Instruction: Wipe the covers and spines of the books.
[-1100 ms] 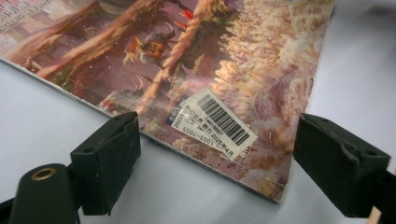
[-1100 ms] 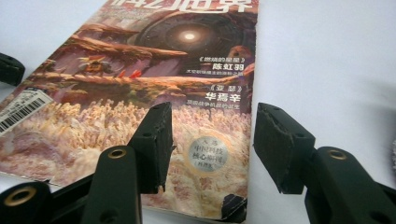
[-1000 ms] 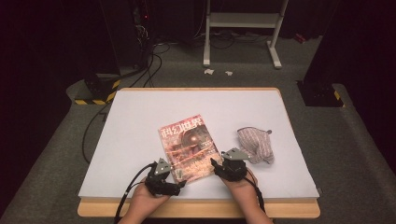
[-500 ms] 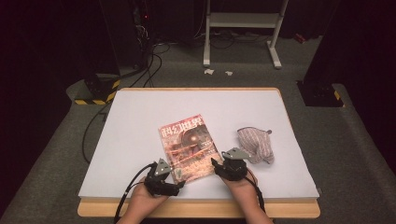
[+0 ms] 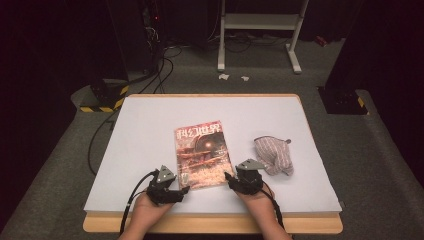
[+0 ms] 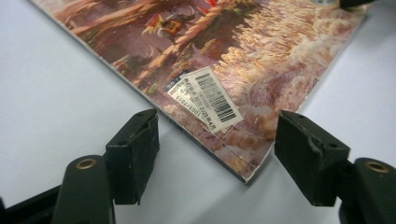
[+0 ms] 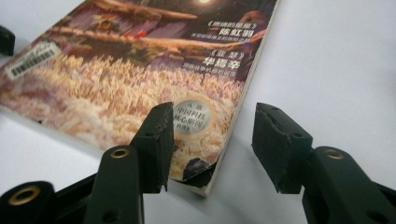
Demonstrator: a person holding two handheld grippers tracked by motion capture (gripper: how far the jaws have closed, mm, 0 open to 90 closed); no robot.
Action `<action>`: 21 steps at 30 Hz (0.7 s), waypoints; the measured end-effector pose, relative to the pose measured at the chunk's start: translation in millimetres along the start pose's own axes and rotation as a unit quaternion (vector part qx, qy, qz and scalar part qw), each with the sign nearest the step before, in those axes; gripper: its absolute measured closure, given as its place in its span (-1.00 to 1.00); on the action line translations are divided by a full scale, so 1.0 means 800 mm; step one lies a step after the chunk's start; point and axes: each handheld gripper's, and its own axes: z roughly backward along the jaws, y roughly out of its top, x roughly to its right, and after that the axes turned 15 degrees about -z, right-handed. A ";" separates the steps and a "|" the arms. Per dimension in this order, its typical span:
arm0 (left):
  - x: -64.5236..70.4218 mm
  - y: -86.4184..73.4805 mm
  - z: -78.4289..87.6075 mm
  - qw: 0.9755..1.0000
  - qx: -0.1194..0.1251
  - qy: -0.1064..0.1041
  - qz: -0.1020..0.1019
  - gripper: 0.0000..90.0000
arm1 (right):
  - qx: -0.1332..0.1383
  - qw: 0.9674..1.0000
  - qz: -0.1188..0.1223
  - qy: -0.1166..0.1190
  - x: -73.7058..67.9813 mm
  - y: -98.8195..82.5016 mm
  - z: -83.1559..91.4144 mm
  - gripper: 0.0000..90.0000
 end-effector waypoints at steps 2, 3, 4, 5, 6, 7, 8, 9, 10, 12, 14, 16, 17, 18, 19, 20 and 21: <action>-0.004 -0.001 0.001 1.000 0.000 0.006 0.005 -0.25 | -0.001 1.000 -0.001 0.004 -0.001 0.000 0.000 0.11; -0.007 -0.002 0.001 1.000 0.000 0.008 0.007 -0.23 | -0.004 1.000 0.000 0.006 -0.002 -0.001 0.000 0.11; -0.008 -0.003 0.002 1.000 0.001 0.009 0.011 -0.19 | -0.006 1.000 0.001 0.007 -0.003 -0.001 0.000 0.12; -0.009 -0.003 0.002 1.000 0.001 0.012 0.014 -0.18 | -0.007 1.000 0.001 0.010 -0.003 -0.001 -0.001 0.14; -0.010 -0.004 0.002 1.000 0.001 0.012 0.015 -0.16 | -0.011 1.000 0.001 0.016 -0.004 -0.002 -0.001 0.16; -0.012 -0.004 0.002 1.000 0.001 0.013 0.015 -0.15 | -0.013 1.000 0.001 0.017 -0.005 -0.002 -0.001 0.17; -0.012 -0.004 0.002 1.000 0.001 0.015 0.016 -0.13 | -0.014 1.000 0.003 0.020 -0.006 -0.002 -0.001 0.21; -0.013 -0.004 0.002 1.000 0.000 0.016 0.019 -0.12 | -0.016 1.000 0.003 0.025 -0.007 -0.003 -0.001 0.24; -0.014 -0.004 0.002 1.000 0.000 0.017 0.019 -0.11 | -0.020 0.999 0.002 0.029 -0.009 -0.004 0.000 0.28; -0.016 -0.004 0.002 1.000 0.001 0.020 0.021 -0.08 | -0.019 0.999 0.008 0.029 -0.012 -0.005 0.000 0.28; -0.018 -0.005 0.002 0.999 0.002 0.023 0.024 -0.06 | -0.019 0.999 0.011 0.029 -0.015 -0.006 0.000 0.30; -0.020 -0.006 0.002 0.999 0.003 0.024 0.026 -0.03 | -0.019 0.999 0.012 0.031 -0.016 -0.007 0.000 0.32; -0.021 -0.006 0.002 0.999 0.003 0.024 0.027 -0.02 | -0.019 0.999 0.013 0.031 -0.017 -0.008 0.000 0.32; -0.021 -0.006 0.002 0.999 0.004 0.024 0.027 -0.01 | -0.019 0.999 0.014 0.030 -0.018 -0.008 0.000 0.32; -0.021 -0.006 0.002 0.999 0.003 0.025 0.026 -0.01 | -0.018 0.999 0.015 0.030 -0.018 -0.008 0.000 0.32; -0.021 -0.006 0.002 0.999 0.003 0.025 0.027 -0.01 | -0.020 0.999 0.013 0.031 -0.017 -0.008 0.001 0.31; -0.021 -0.006 0.003 0.999 0.004 0.026 0.028 -0.02 | -0.020 0.999 0.009 0.034 -0.016 -0.008 0.000 0.29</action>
